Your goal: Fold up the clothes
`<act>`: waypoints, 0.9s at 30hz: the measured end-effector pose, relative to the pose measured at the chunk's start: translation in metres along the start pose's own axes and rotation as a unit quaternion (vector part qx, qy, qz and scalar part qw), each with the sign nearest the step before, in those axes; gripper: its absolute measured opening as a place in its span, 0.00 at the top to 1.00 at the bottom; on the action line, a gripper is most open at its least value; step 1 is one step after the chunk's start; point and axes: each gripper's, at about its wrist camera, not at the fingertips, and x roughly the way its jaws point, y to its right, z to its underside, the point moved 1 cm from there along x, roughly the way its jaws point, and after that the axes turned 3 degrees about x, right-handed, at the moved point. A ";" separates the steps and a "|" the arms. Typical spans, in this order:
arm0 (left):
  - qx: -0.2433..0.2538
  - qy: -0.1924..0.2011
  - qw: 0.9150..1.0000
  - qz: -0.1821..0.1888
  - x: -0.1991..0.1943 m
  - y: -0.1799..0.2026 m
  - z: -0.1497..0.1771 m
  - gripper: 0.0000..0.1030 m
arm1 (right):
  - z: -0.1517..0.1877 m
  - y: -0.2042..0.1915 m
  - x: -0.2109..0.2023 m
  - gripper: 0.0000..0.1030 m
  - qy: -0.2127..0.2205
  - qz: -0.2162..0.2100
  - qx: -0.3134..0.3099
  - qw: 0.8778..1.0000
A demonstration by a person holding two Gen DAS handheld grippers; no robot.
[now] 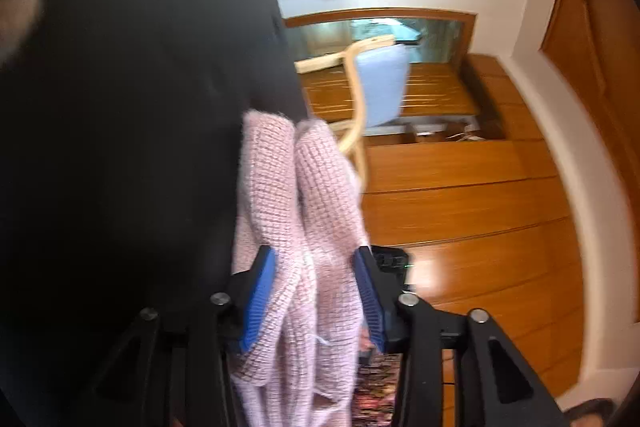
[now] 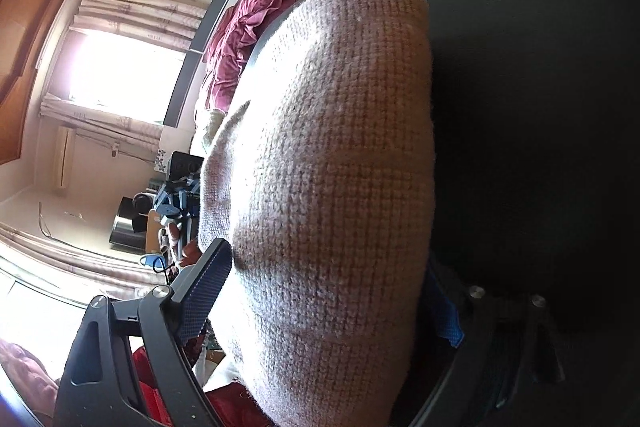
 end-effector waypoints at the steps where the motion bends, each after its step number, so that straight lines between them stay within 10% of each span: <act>1: -0.001 0.000 1.000 0.007 0.000 -0.001 -0.001 0.56 | 0.001 -0.001 0.000 0.12 0.000 0.000 -0.002 1.000; 20: 0.093 -0.046 0.994 -0.042 0.014 0.030 0.007 0.46 | 0.009 -0.025 0.000 0.03 -0.007 0.022 -0.048 0.999; 27: 0.190 -0.106 0.955 -0.204 0.040 0.056 0.017 0.46 | 0.003 -0.029 0.017 0.00 -0.009 0.021 -0.051 0.998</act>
